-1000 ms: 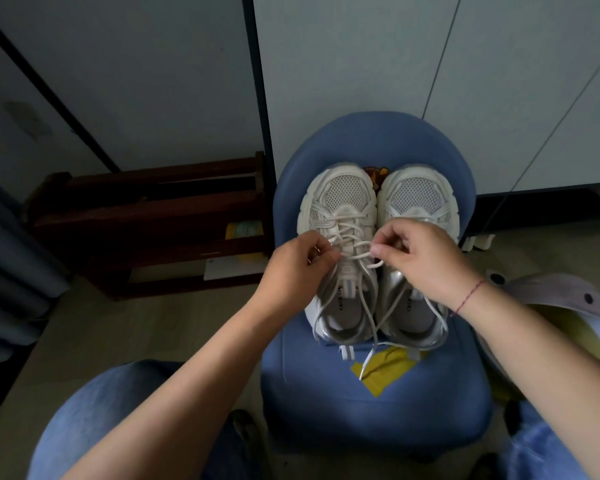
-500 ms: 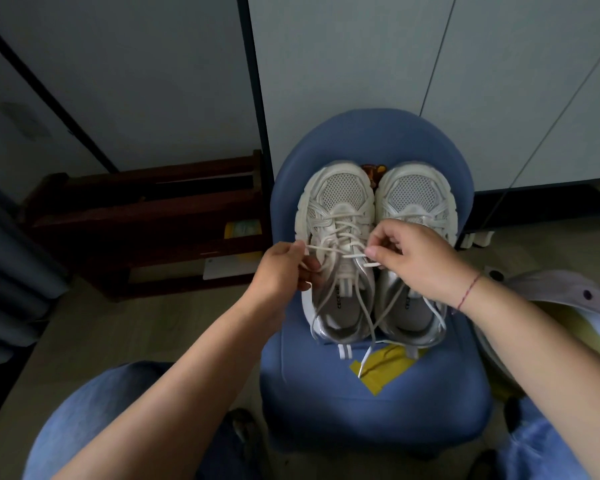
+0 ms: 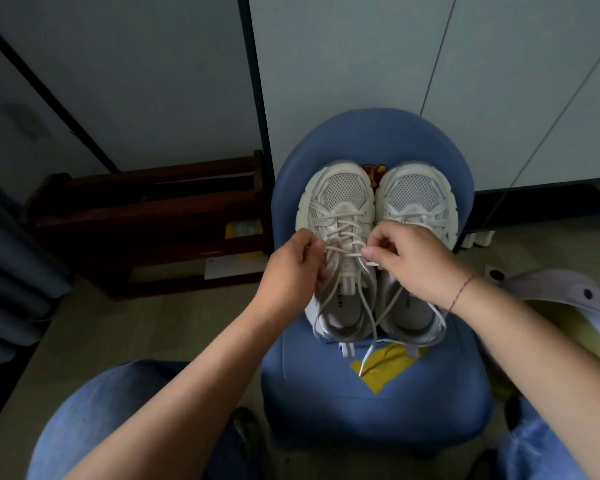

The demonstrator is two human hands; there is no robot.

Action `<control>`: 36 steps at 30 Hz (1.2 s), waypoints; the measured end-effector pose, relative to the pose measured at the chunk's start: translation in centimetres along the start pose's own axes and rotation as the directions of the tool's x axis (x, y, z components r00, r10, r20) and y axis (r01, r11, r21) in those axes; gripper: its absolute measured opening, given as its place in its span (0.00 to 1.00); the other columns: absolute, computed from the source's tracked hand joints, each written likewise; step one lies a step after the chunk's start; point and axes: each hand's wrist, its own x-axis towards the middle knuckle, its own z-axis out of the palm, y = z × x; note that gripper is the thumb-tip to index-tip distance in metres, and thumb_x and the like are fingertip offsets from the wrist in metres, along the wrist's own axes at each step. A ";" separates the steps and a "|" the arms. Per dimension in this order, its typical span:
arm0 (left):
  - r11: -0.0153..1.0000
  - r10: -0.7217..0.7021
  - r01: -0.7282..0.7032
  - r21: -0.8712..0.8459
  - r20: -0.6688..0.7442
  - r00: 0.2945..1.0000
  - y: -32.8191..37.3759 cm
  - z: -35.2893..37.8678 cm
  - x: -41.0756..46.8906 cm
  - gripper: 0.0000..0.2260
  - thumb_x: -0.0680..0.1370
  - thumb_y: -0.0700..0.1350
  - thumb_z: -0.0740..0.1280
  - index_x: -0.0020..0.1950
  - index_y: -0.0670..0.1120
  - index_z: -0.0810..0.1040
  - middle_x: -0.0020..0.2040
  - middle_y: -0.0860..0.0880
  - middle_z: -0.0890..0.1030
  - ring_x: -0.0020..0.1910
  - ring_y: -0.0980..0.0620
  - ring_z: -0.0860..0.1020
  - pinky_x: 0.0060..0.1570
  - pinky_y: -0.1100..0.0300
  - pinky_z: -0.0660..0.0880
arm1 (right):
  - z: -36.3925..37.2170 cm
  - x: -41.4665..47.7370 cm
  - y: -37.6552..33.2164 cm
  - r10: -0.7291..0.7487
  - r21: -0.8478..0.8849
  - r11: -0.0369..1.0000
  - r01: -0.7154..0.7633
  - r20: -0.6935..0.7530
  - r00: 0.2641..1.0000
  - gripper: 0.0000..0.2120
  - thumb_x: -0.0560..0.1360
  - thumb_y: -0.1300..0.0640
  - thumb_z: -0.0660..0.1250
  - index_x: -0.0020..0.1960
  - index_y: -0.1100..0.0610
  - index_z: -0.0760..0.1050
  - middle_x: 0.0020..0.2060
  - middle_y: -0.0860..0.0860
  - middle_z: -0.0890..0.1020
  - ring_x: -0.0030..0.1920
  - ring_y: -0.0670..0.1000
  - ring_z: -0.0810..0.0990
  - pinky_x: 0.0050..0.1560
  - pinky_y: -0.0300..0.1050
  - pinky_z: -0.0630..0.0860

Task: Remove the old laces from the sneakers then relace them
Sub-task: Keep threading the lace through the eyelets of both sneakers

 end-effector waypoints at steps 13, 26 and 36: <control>0.991 -0.085 0.089 -0.105 0.043 0.995 -0.4 0.0 0.4 0.11 0.84 0.43 0.58 0.42 0.42 0.71 0.34 0.48 0.75 0.32 0.51 0.75 0.30 0.68 0.71 | -0.2 0.3 1.0 -0.010 0.170 0.985 0.003 0.039 0.999 0.04 0.74 0.52 0.69 0.44 0.51 0.75 0.37 0.47 0.80 0.41 0.47 0.79 0.44 0.42 0.74; 0.957 -0.180 0.187 -0.221 0.052 0.982 -1.9 0.0 1.2 0.14 0.83 0.47 0.61 0.39 0.47 0.76 0.39 0.47 0.77 0.42 0.49 0.74 0.51 0.52 0.72 | -0.6 0.3 1.3 0.017 0.037 0.999 -0.018 0.013 1.000 0.04 0.77 0.56 0.64 0.44 0.54 0.74 0.38 0.45 0.78 0.41 0.45 0.75 0.39 0.35 0.69; 0.947 -0.134 0.140 -0.288 0.040 0.990 -1.9 0.3 2.0 0.15 0.83 0.55 0.59 0.44 0.50 0.79 0.44 0.49 0.80 0.46 0.51 0.77 0.54 0.54 0.74 | 3.3 -4.6 -2.5 0.261 0.400 0.894 -0.204 -0.093 0.961 0.08 0.75 0.57 0.68 0.38 0.56 0.80 0.26 0.48 0.79 0.23 0.45 0.72 0.27 0.37 0.70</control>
